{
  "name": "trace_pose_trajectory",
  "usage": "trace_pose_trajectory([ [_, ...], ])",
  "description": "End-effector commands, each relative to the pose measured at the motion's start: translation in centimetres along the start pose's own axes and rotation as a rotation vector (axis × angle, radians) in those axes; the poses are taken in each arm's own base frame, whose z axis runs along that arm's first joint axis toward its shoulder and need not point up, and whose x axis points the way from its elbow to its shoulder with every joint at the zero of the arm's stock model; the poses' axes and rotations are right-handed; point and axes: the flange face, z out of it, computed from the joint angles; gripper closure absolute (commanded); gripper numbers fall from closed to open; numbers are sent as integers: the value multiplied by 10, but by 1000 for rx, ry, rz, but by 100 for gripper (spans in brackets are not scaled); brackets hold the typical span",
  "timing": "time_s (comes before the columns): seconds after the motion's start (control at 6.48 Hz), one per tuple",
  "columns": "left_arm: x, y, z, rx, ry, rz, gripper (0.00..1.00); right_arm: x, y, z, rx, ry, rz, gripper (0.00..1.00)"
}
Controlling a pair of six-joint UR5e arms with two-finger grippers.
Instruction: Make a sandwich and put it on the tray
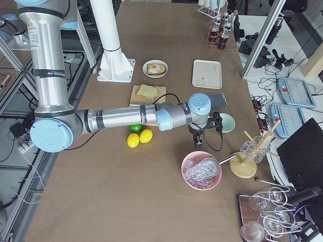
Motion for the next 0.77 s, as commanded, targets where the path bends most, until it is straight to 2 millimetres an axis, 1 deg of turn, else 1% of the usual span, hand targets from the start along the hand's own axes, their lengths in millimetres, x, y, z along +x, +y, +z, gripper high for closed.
trace_pose_trajectory([
  [0.0, -1, 6, 1, -3, 1, -2, 2, -4, -4, -1, 5, 1, -5, 0],
  [0.62, 2, 5, -2, 8, 2, 8, 2, -4, -7, -4, 17, 22, -6, 0],
])
